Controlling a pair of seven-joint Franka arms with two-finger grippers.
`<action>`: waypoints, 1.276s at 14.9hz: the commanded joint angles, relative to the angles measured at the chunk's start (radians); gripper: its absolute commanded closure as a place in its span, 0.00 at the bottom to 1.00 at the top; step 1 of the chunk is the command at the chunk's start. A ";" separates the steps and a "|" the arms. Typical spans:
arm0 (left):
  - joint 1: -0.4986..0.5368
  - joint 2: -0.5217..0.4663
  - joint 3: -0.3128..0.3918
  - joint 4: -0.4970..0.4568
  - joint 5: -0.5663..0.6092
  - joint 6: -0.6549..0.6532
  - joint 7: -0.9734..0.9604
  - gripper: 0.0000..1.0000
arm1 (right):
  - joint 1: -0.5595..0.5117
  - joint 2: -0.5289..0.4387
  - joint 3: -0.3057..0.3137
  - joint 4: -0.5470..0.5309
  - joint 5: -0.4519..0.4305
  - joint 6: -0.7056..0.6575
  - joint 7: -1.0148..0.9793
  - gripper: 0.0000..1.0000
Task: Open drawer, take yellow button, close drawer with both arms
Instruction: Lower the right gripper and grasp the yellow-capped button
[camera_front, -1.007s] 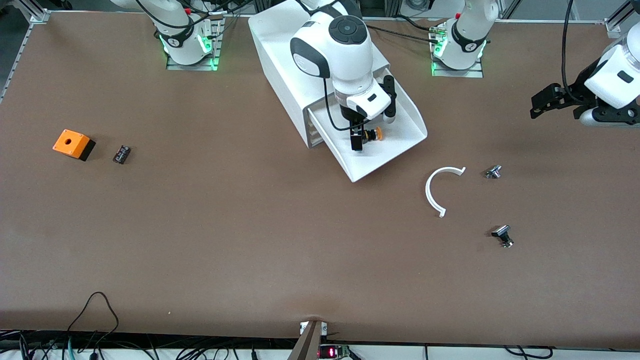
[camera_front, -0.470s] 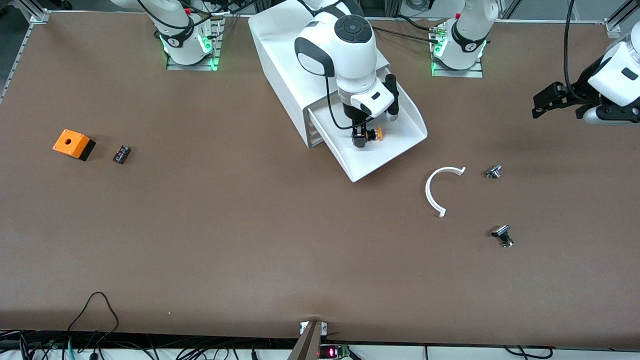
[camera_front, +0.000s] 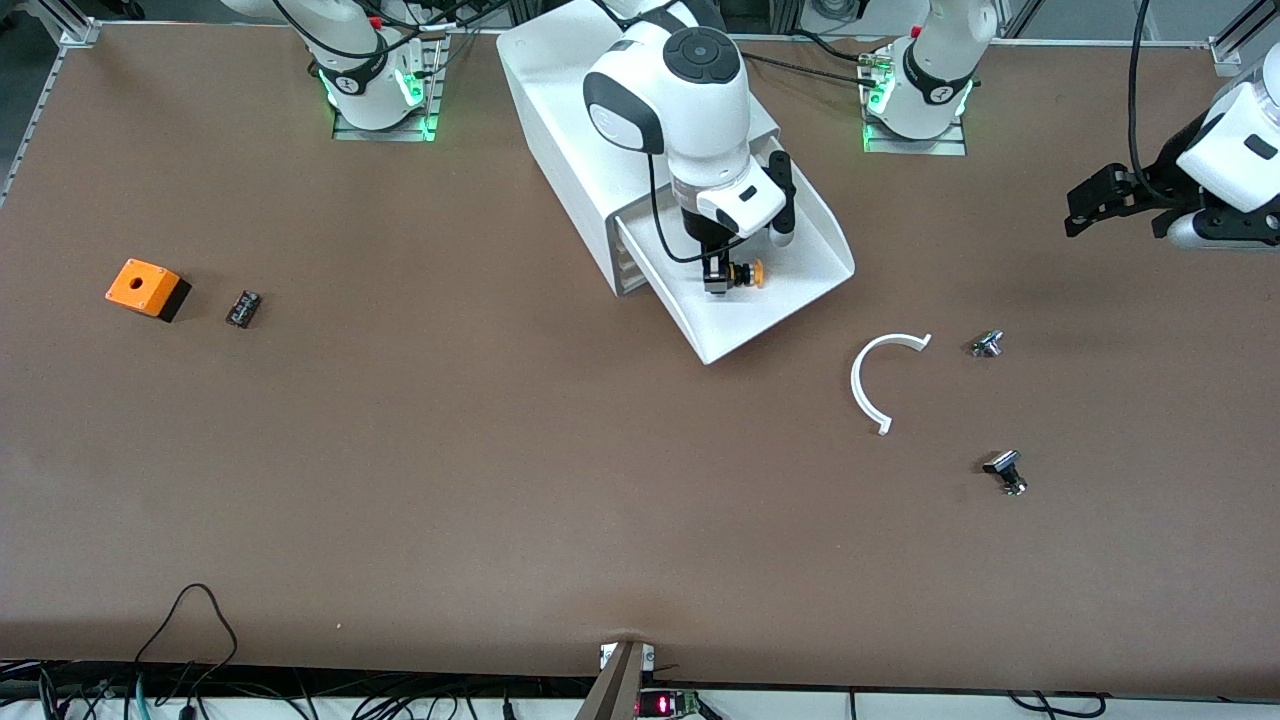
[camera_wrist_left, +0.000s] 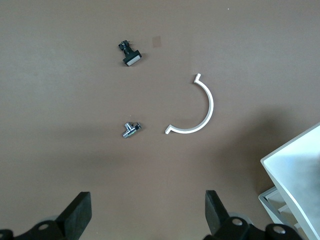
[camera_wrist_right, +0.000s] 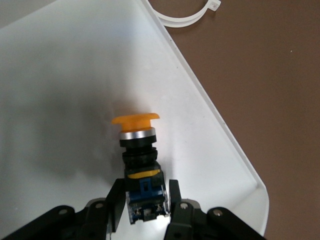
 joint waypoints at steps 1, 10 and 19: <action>-0.003 0.019 -0.003 0.035 0.001 -0.025 -0.011 0.00 | 0.005 -0.025 -0.002 0.010 -0.009 -0.042 -0.002 0.64; -0.006 0.017 -0.003 0.037 0.001 -0.025 -0.011 0.00 | 0.012 -0.043 -0.001 0.009 -0.009 -0.037 0.008 0.71; -0.006 0.017 -0.003 0.037 0.001 -0.025 -0.011 0.00 | 0.041 -0.037 -0.004 0.010 -0.017 -0.028 0.085 0.83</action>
